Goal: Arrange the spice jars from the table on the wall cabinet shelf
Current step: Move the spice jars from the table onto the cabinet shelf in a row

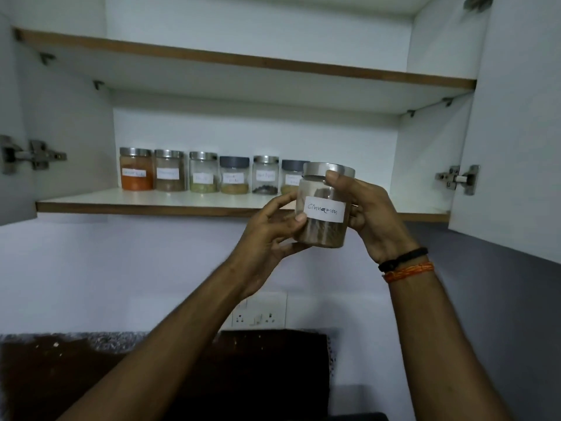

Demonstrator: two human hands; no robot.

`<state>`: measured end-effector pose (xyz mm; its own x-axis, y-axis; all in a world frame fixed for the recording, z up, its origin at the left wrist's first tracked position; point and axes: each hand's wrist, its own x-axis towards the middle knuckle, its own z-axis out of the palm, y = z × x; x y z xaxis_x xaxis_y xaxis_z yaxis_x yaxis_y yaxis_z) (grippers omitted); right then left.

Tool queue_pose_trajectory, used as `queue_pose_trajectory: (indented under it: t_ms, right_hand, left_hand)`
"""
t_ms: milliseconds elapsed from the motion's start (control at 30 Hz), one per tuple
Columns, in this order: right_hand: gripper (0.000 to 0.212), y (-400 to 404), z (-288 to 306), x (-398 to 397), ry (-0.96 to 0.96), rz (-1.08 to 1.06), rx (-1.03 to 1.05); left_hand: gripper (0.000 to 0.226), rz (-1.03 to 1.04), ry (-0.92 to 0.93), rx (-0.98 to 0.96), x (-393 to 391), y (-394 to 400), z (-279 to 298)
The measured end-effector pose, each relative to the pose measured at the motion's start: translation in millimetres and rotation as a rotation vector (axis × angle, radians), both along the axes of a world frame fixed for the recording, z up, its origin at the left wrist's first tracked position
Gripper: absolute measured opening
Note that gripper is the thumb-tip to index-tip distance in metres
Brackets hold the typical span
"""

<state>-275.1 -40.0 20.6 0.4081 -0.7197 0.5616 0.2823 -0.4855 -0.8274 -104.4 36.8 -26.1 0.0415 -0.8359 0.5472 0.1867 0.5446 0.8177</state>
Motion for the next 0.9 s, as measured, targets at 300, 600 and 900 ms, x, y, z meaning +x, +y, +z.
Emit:
queue_pose_trajectory:
  t_ms: [300, 600, 900]
  right_hand:
    - [0.037, -72, 43, 0, -0.059, -0.136, -0.015]
    - [0.050, -151, 56, 21, -0.006, -0.171, -0.041]
    - [0.042, -236, 52, 27, 0.168, -0.215, -0.027]
  left_hand:
    - [0.044, 0.851, -1.348, -0.347, 36, -69, 48]
    - [0.057, 0.588, -1.840, -0.036, 32, -141, 64]
    - [0.070, 0.497, -1.867, -0.025, 25, -170, 64]
